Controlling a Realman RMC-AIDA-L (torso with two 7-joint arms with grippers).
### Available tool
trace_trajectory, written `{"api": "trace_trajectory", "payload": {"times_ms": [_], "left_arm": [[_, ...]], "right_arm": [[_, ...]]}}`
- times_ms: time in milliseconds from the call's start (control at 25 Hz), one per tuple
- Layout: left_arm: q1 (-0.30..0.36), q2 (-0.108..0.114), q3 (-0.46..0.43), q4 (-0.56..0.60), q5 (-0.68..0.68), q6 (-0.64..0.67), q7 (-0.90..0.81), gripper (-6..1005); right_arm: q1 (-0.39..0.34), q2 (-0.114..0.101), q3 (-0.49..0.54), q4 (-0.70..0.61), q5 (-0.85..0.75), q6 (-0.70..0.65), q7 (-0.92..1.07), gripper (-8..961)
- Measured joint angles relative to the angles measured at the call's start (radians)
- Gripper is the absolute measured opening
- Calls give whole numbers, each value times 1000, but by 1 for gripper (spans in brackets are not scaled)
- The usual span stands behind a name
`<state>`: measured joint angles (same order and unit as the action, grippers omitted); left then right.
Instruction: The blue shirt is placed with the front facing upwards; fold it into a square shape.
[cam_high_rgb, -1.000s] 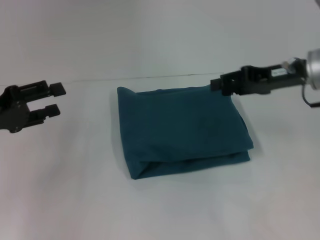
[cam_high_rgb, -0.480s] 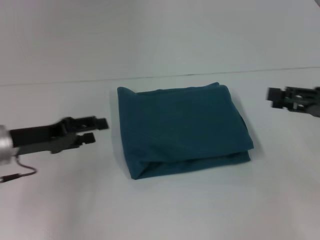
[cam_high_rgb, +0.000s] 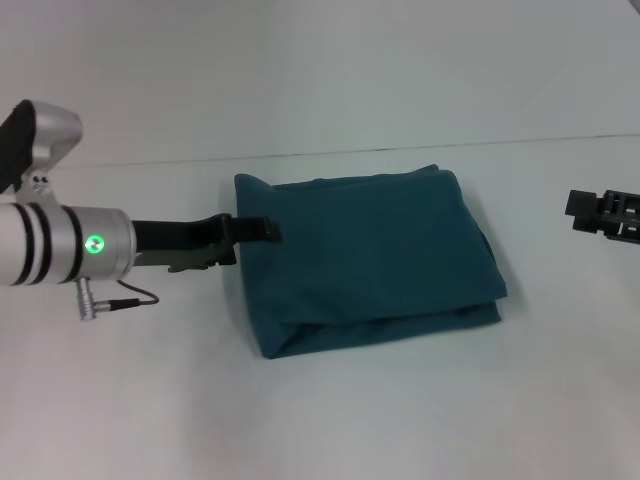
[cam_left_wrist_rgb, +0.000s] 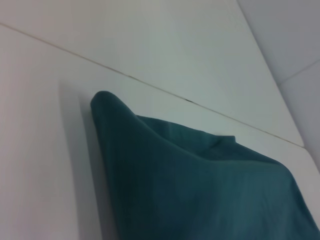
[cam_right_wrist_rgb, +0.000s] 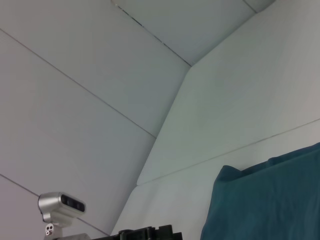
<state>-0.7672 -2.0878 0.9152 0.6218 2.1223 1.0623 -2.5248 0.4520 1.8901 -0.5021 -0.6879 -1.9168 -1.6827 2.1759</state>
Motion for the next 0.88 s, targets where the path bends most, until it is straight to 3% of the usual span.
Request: {"api": "trace_trajectory", "payload": {"times_ms": [80,200,400,600,880], "left_arm": [[-18,-2,0,-19,12,-31,-11,873],[-34,-17,2,-31,59,-110,-35,863],[-64,-23,3,-82,105,-168,-40,847],[-78,-19,3,-116,107,-182,-39,831],[-85,-32,4,-130,109,-184,-40,809]], "right_arm": [[2,0,0,0,1,3,-2,703],[7,0,1,0,2,5,-7,703],[10,0,4,1,3,9,-7,703],[10,2,9,1,4,10,-8,703],[6,3,11,1,4,9,-8,703]]}}
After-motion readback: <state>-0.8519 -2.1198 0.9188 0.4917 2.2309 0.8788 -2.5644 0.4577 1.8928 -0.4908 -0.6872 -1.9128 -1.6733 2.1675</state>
